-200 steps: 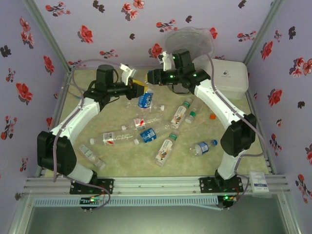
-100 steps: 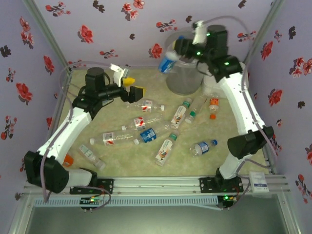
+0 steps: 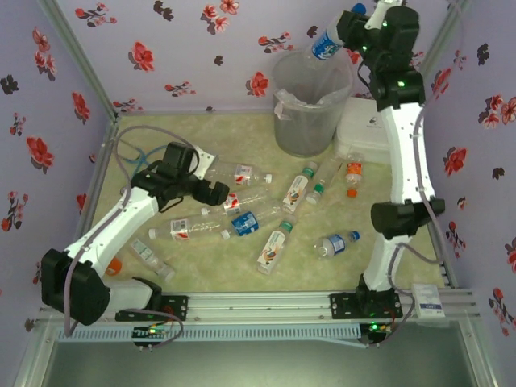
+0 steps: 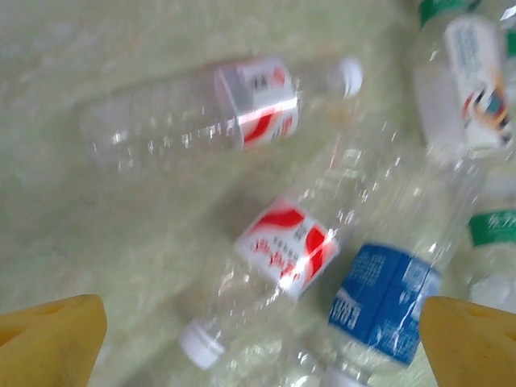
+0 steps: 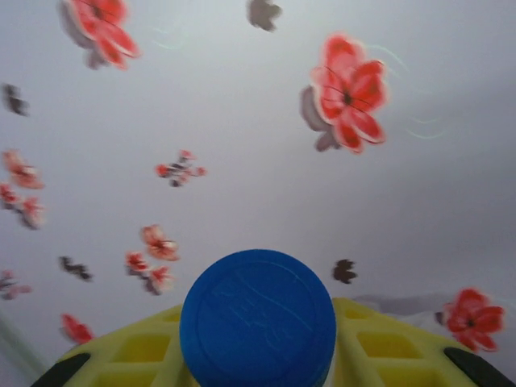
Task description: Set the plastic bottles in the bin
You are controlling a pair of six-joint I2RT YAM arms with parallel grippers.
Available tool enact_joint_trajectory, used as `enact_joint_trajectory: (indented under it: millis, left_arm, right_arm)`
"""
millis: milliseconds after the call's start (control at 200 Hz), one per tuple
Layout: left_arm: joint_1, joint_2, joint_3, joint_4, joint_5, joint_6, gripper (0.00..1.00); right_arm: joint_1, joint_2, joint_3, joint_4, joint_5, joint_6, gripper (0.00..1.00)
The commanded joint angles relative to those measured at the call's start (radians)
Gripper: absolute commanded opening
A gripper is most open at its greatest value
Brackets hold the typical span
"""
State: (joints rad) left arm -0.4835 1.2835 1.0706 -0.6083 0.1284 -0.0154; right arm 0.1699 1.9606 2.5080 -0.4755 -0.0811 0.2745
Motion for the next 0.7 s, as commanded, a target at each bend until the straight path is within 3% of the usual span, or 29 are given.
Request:
enact_joint_trajectory:
  millis: [0, 385, 500, 575, 695]
  left_arm:
    - [-0.024, 0.006, -0.02, -0.035, -0.062, 0.047, 1.0]
    - [-0.071, 0.048, 0.029, -0.226, -0.144, 0.086, 1.0]
    - [-0.076, 0.051, 0.036, -0.266, -0.161, 0.089, 1.0]
    - [-0.076, 0.053, 0.031, -0.289, -0.192, 0.091, 1.0]
    - [-0.078, 0.063, 0.031, -0.333, -0.204, 0.099, 1.0]
  right_arm:
    - [-0.004, 0.116, 0.052, -0.079, 0.076, -0.066, 0.0]
    - [0.044, 0.272, 0.064, -0.236, 0.06, -0.12, 0.0]
    - [0.044, 0.28, 0.067, -0.264, 0.058, -0.119, 0.3]
    - [0.045, 0.266, 0.067, -0.267, 0.061, -0.1, 0.57]
    - [0.044, 0.23, 0.08, -0.266, 0.055, -0.084, 0.75]
